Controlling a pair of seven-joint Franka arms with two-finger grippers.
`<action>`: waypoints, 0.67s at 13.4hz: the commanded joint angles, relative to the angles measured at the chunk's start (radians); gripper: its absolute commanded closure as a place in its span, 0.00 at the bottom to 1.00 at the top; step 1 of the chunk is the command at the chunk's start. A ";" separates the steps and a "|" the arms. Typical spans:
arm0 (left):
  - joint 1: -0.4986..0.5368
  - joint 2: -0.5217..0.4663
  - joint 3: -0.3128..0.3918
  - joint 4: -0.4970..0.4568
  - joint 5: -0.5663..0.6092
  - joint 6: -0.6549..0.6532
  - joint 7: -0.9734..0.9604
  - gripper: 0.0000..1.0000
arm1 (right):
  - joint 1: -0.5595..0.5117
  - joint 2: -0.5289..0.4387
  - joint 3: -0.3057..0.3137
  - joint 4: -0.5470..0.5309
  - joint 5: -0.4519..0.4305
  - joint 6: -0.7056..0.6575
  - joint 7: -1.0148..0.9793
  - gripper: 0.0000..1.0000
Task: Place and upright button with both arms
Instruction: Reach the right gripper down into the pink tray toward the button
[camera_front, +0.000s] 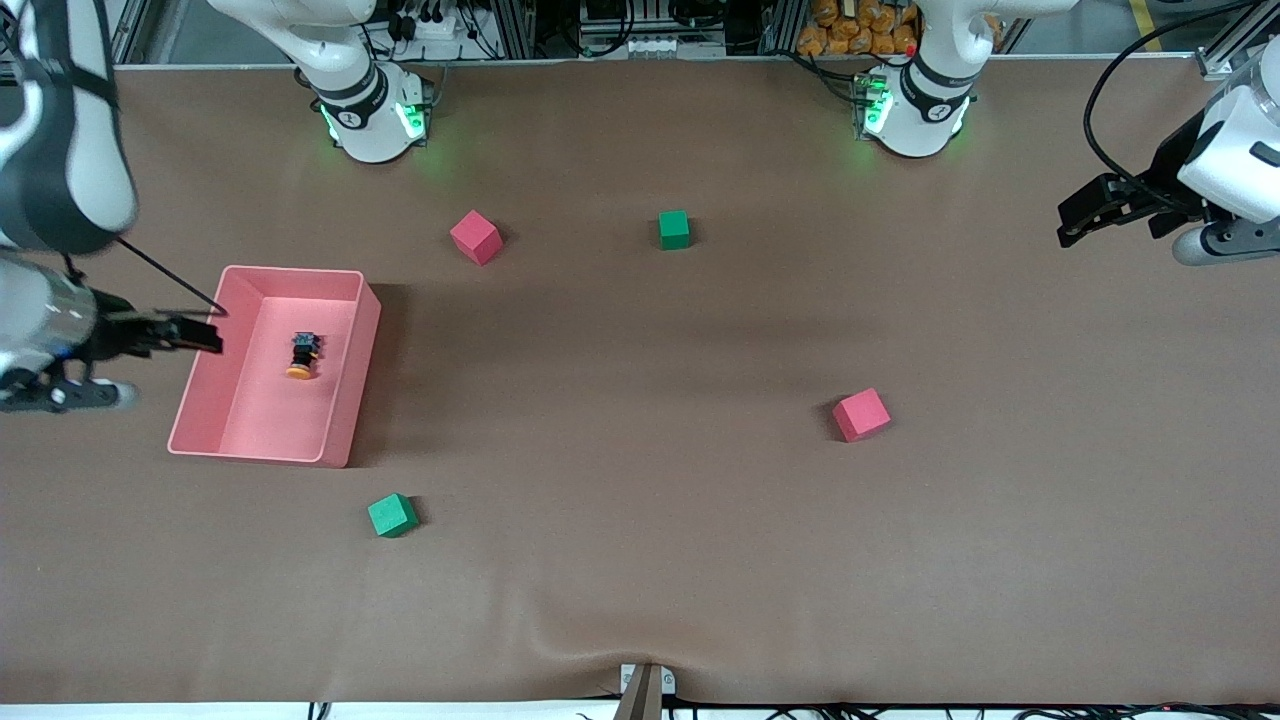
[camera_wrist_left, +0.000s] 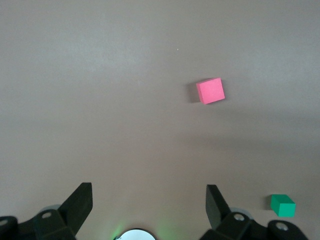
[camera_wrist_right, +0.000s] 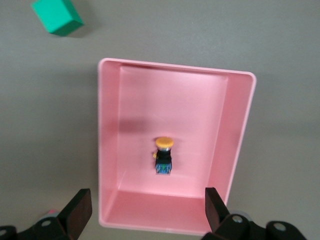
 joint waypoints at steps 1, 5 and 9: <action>0.006 0.005 -0.003 0.015 0.007 0.024 0.005 0.00 | -0.030 0.069 0.007 -0.050 0.004 0.059 -0.028 0.00; 0.006 0.035 -0.003 0.015 0.007 0.035 0.005 0.00 | -0.030 0.195 0.006 -0.053 0.004 0.062 -0.029 0.00; 0.006 0.028 -0.003 0.013 0.007 0.045 0.005 0.00 | -0.028 0.284 0.006 -0.078 0.002 0.088 -0.029 0.00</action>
